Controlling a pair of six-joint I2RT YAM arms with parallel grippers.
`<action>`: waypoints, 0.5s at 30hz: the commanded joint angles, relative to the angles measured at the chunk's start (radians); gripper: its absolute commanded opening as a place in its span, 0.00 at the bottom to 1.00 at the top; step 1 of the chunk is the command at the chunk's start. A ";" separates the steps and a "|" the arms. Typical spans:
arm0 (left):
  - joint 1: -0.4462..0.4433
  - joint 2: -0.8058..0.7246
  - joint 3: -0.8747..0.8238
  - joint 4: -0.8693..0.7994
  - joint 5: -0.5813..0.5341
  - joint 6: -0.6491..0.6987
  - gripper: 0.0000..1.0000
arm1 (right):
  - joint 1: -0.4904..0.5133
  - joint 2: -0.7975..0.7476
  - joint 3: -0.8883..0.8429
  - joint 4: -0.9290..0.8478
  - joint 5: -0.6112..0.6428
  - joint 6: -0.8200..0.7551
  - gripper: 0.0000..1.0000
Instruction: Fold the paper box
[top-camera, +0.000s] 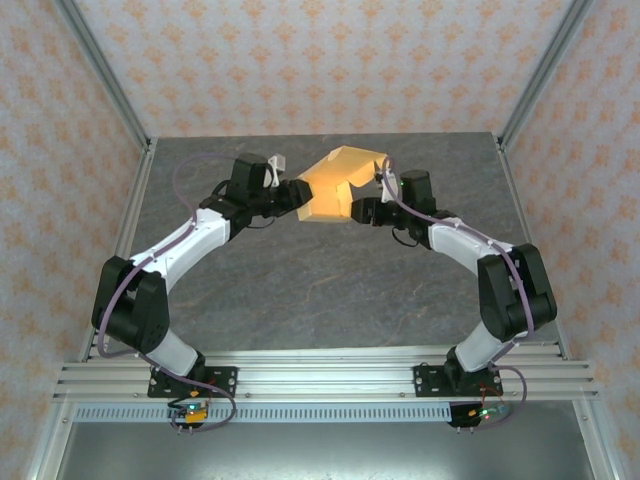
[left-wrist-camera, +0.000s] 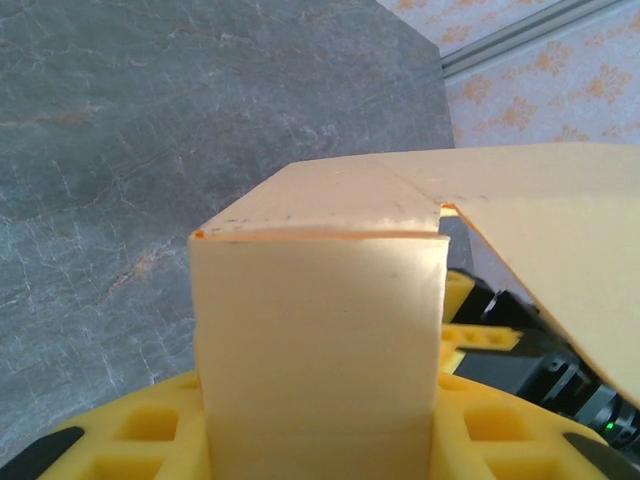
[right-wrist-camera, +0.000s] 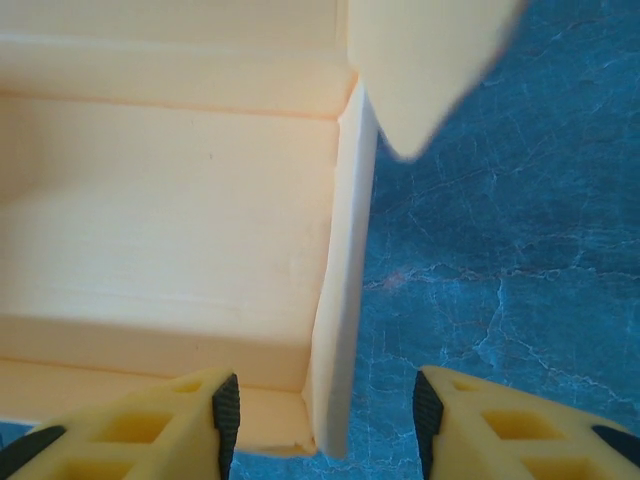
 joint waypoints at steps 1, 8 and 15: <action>-0.007 -0.040 -0.011 -0.001 0.014 0.020 0.27 | -0.015 -0.009 0.043 -0.076 -0.048 -0.044 0.52; -0.011 -0.052 -0.022 0.034 0.041 -0.001 0.27 | -0.001 0.016 0.049 -0.048 -0.005 -0.022 0.50; -0.022 -0.055 -0.017 0.073 0.072 0.000 0.27 | 0.034 0.062 0.093 -0.071 0.107 -0.024 0.42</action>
